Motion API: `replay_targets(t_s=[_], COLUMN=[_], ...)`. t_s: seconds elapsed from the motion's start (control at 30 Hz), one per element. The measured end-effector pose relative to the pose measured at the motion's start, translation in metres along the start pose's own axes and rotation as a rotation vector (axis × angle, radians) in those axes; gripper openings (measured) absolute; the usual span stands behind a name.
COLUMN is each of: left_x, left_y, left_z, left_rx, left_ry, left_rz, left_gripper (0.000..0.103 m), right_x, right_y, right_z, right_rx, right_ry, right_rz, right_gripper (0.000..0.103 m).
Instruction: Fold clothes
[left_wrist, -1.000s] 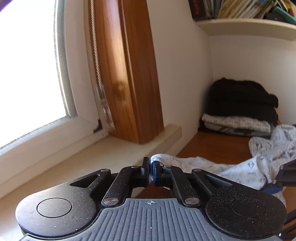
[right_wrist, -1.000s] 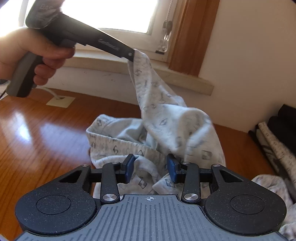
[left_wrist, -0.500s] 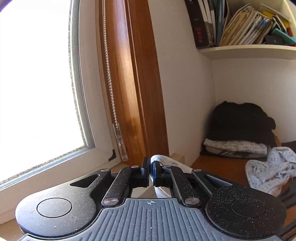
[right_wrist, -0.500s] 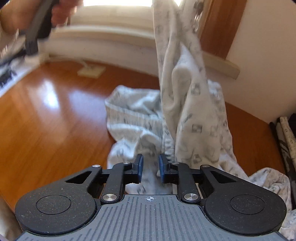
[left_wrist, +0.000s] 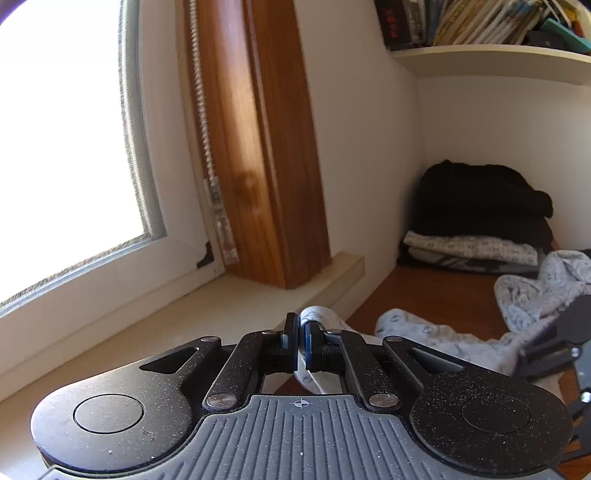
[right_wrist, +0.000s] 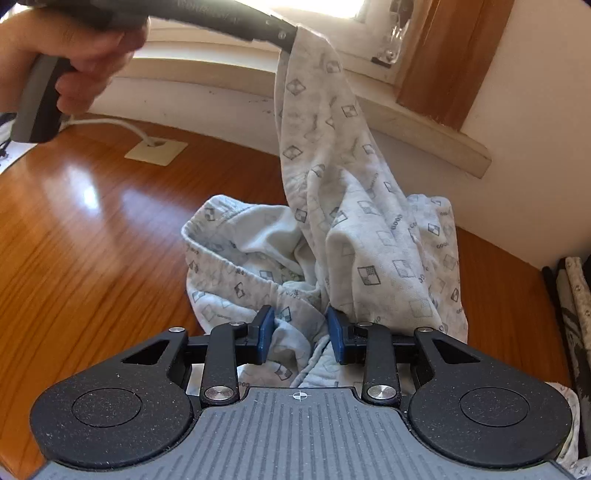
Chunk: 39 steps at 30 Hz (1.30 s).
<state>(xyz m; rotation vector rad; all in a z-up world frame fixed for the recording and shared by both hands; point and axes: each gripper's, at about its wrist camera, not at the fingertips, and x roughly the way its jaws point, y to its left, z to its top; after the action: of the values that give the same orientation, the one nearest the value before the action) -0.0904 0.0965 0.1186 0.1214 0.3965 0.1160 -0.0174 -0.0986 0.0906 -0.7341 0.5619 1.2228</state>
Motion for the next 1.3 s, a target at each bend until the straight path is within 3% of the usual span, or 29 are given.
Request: replay_targets(t_s=[0.03, 0.07, 0.17, 0.37, 0.47, 0.57, 0.73, 0.9, 0.93, 1.07, 1.3], left_x=[0.000, 0.000, -0.011, -0.053, -0.076, -0.089, -0.088, -0.078, -0.077, -0.077, -0.088], left_y=[0.003, 0.005, 0.015, 0.039, 0.059, 0.081, 0.100, 0.109, 0.110, 0.110, 0.118], left_z=[0.001, 0.002, 0.015, 0.049, 0.056, 0.049, 0.016, -0.022, -0.028, -0.041, -0.038], left_rx=[-0.007, -0.008, -0.005, -0.016, -0.003, 0.000, 0.040, 0.051, 0.055, 0.076, 0.053], left_ry=[0.004, 0.015, 0.006, -0.066, -0.079, -0.036, 0.069, 0.154, 0.163, 0.171, 0.151], left_rz=[0.005, 0.010, 0.049, 0.147, 0.198, 0.184, 0.160, 0.113, 0.105, 0.105, 0.109], left_gripper=[0.004, 0.004, 0.004, 0.004, 0.004, 0.004, 0.005, 0.024, 0.024, 0.047, 0.055], right_x=[-0.003, -0.007, -0.032, -0.134, -0.181, -0.213, -0.203, -0.162, -0.156, -0.139, -0.100], right_y=[0.001, 0.002, -0.002, -0.023, -0.022, -0.011, 0.017, 0.042, 0.041, 0.031, 0.027], right_z=[0.000, 0.000, 0.008, 0.044, 0.058, 0.068, 0.071, 0.066, 0.066, 0.062, 0.037], right_rx=[-0.014, -0.028, -0.061, -0.103, -0.127, -0.157, -0.221, -0.291, -0.284, -0.251, -0.184], right_ry=[0.003, 0.008, 0.031, -0.041, -0.079, -0.124, -0.111, -0.032, -0.029, -0.028, -0.015], right_rz=[-0.003, -0.011, -0.090, -0.252, -0.289, -0.270, -0.163, -0.025, -0.013, 0.014, 0.039], right_gripper=[0.017, 0.014, 0.012, 0.011, 0.006, 0.006, 0.006, 0.009, 0.010, 0.026, 0.033])
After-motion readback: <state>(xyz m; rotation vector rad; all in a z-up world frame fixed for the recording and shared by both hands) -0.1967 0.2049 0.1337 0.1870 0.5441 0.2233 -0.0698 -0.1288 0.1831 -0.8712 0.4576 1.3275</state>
